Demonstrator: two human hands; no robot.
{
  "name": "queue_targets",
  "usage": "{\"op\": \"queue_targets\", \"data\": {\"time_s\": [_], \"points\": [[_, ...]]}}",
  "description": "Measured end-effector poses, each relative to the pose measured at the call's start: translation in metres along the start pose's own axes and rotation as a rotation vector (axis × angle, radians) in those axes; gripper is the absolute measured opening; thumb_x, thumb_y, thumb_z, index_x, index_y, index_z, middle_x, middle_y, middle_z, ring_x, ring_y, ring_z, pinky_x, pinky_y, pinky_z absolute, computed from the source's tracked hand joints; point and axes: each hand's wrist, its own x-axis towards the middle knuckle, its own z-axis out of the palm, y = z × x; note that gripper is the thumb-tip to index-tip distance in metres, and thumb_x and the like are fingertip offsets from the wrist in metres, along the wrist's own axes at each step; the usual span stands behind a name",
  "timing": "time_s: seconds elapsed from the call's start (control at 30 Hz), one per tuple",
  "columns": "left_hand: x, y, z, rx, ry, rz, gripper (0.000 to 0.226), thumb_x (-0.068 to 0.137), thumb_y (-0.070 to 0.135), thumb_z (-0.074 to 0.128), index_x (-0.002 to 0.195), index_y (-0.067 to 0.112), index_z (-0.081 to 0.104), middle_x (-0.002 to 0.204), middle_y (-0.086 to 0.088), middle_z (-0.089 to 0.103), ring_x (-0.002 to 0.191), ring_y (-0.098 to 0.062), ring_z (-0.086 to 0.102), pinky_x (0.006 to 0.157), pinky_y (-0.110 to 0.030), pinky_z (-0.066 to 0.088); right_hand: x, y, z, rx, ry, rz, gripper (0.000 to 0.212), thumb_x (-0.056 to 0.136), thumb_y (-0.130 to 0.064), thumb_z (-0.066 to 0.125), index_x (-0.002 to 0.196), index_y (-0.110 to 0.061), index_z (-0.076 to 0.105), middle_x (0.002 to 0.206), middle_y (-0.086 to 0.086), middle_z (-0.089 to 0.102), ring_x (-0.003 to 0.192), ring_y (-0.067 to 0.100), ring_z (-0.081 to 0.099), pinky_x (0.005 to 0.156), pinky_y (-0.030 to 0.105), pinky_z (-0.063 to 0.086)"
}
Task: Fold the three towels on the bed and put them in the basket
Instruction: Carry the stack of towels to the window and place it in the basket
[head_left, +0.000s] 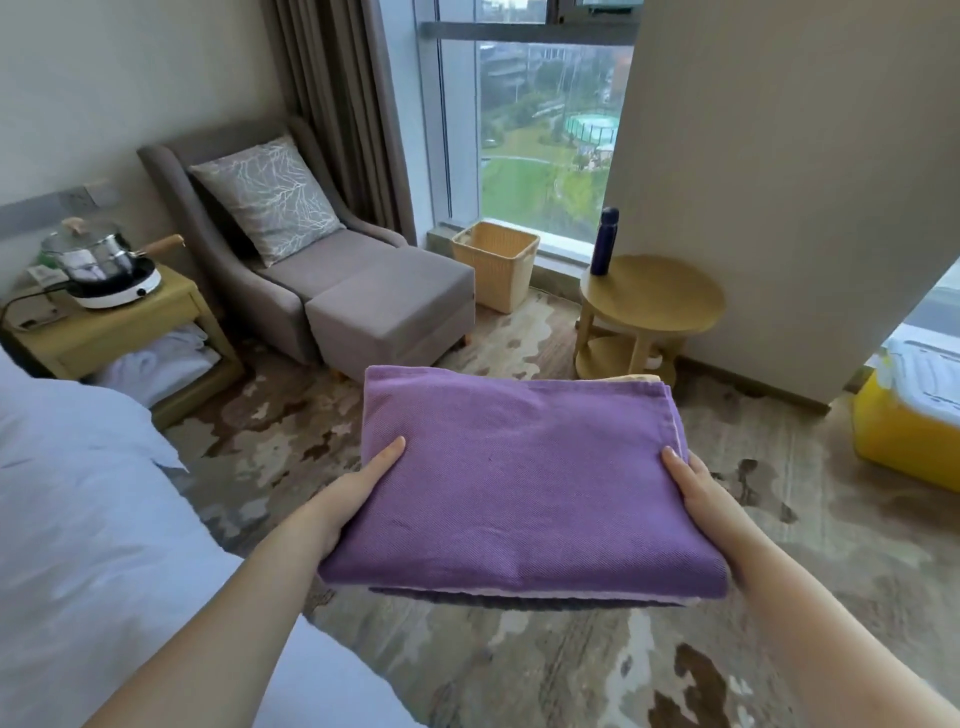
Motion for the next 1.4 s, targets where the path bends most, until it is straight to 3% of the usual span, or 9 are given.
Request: {"op": "queue_targets", "data": {"time_s": [0.07,0.2,0.33,0.53,0.8,1.0,1.1,1.23,1.4], "points": [[0.017,0.023,0.015,-0.008,0.012,-0.007,0.066,0.043,0.082,0.072,0.084,0.031,0.066,0.085,0.006,0.073,0.087,-0.021,0.068,0.068,-0.029,0.047,0.027,-0.011,-0.011,0.0,-0.014,0.008,0.038,0.093,-0.053,0.044,0.127,-0.036,0.045,0.101,-0.024,0.055,0.085,-0.009,0.054,0.063,0.012,0.038],[0.063,0.062,0.028,-0.004,0.02,-0.001,0.068,0.043,0.08,0.073,0.086,0.027,0.068,0.076,0.006,0.075,0.072,-0.018,0.073,0.064,-0.028,0.048,0.08,-0.027,-0.018,-0.003,-0.01,0.027,0.032,0.092,-0.055,0.043,0.119,-0.04,0.045,0.101,-0.024,0.057,0.079,-0.012,0.054,0.058,0.009,0.04],[0.131,0.09,0.033,-0.005,0.042,-0.043,0.081,0.035,0.083,0.075,0.091,0.024,0.069,0.088,0.0,0.076,0.086,-0.024,0.07,0.077,-0.035,0.051,0.142,-0.03,-0.009,0.009,-0.005,0.063,0.039,0.09,-0.056,0.045,0.125,-0.039,0.042,0.101,-0.022,0.056,0.087,-0.003,0.057,0.065,0.018,0.039],[0.264,0.158,0.024,0.021,-0.008,-0.032,0.086,0.035,0.082,0.075,0.092,0.018,0.07,0.086,0.0,0.076,0.087,-0.025,0.07,0.077,-0.035,0.05,0.272,-0.055,0.027,0.021,0.033,0.099,0.045,0.091,-0.055,0.045,0.131,-0.035,0.042,0.103,-0.02,0.055,0.092,0.003,0.056,0.079,0.029,0.04],[0.424,0.321,-0.011,0.061,-0.011,0.037,0.087,0.032,0.086,0.072,0.094,0.024,0.068,0.098,-0.001,0.072,0.093,-0.026,0.067,0.094,-0.04,0.048,0.448,-0.153,0.075,0.103,0.07,0.065,0.046,0.092,-0.053,0.047,0.134,-0.033,0.044,0.113,-0.016,0.059,0.1,0.006,0.058,0.076,0.025,0.043],[0.533,0.379,-0.007,0.031,-0.033,0.046,0.09,0.036,0.082,0.074,0.096,0.015,0.072,0.09,0.003,0.076,0.086,-0.018,0.071,0.086,-0.034,0.05,0.574,-0.18,0.091,0.134,0.053,0.09,0.057,0.089,-0.055,0.05,0.139,-0.028,0.041,0.119,-0.012,0.058,0.105,0.013,0.058,0.096,0.036,0.043],[0.595,0.409,0.006,0.011,-0.053,0.015,0.084,0.043,0.076,0.077,0.099,0.014,0.071,0.095,-0.001,0.075,0.09,-0.021,0.07,0.089,-0.036,0.049,0.649,-0.186,0.093,0.039,0.065,0.077,0.056,0.091,-0.055,0.045,0.139,-0.026,0.04,0.124,-0.009,0.053,0.106,0.013,0.053,0.093,0.03,0.036],[0.672,0.477,0.027,-0.016,0.006,0.054,0.086,0.049,0.075,0.075,0.108,0.014,0.069,0.104,-0.002,0.072,0.098,-0.023,0.066,0.1,-0.038,0.044,0.757,-0.227,0.088,0.081,0.014,0.095,0.049,0.089,-0.057,0.048,0.134,-0.037,0.043,0.119,-0.011,0.058,0.104,0.012,0.057,0.091,0.033,0.043],[0.75,0.569,0.038,-0.062,-0.012,0.074,0.085,0.046,0.075,0.077,0.107,0.016,0.07,0.099,-0.004,0.075,0.093,-0.027,0.07,0.098,-0.042,0.049,0.866,-0.306,0.08,0.121,-0.023,0.005,0.034,0.091,-0.054,0.049,0.123,-0.045,0.045,0.112,-0.022,0.056,0.101,0.006,0.059,0.085,0.031,0.047]]}}
